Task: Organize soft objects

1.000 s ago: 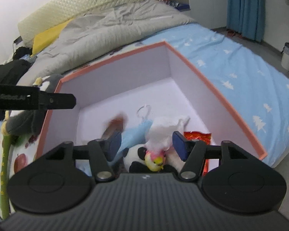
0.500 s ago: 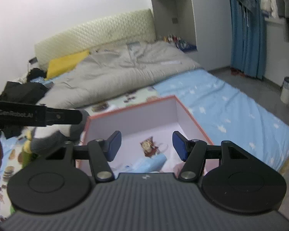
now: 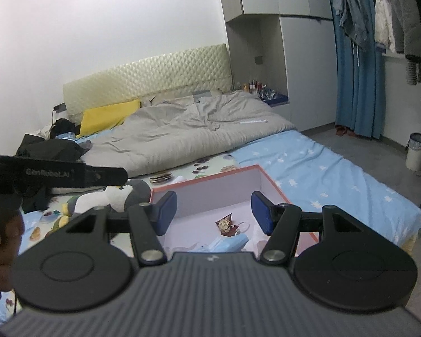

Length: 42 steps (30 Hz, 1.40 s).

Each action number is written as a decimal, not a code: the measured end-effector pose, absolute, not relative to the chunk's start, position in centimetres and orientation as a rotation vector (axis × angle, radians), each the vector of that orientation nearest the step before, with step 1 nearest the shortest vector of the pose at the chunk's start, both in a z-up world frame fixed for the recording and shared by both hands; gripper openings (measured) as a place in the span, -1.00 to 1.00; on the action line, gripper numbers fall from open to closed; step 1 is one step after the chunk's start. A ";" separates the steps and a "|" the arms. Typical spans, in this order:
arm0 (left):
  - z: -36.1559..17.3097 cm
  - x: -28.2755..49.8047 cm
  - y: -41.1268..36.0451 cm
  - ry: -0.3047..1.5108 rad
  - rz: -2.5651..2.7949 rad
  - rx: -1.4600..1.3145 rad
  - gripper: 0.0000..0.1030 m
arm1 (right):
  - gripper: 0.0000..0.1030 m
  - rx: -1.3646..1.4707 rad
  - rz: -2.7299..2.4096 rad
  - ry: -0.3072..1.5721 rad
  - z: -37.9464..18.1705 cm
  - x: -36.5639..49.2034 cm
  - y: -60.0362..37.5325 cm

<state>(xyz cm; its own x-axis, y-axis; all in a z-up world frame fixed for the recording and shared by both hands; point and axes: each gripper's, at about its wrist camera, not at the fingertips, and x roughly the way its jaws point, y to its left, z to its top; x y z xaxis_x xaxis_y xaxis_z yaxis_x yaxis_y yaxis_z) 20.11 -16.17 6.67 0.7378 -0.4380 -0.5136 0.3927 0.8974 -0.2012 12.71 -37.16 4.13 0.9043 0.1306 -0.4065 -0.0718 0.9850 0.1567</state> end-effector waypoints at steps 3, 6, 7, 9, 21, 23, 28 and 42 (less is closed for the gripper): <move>6.5 18.7 -15.8 0.578 -0.459 -0.095 0.02 | 0.19 0.146 0.118 0.430 4.0 11.7 -36.9; 6.2 17.4 -15.0 0.576 -0.454 -0.116 0.02 | 0.19 0.158 0.130 0.428 3.8 10.5 -36.6; 6.1 16.9 -14.7 0.575 -0.448 -0.122 0.02 | 0.19 0.160 0.128 0.428 3.6 10.2 -36.6; 5.5 16.1 -14.2 0.582 -0.434 -0.123 0.02 | 0.19 0.180 0.115 0.428 3.1 9.5 -36.5; 1.7 13.0 -12.2 0.652 -0.370 -0.093 0.02 | 0.19 0.171 0.066 0.516 -0.6 7.3 -35.5; 1.3 13.1 -12.0 0.662 -0.365 -0.100 0.02 | 0.19 0.164 0.069 0.520 -0.8 7.3 -35.3; 0.5 13.5 -11.9 0.696 -0.369 -0.109 0.13 | 0.19 0.171 0.056 0.535 -1.2 7.8 -35.1; -0.9 14.4 -11.9 0.752 -0.316 -0.097 0.97 | 1.00 0.149 0.030 0.544 -1.8 8.4 -35.9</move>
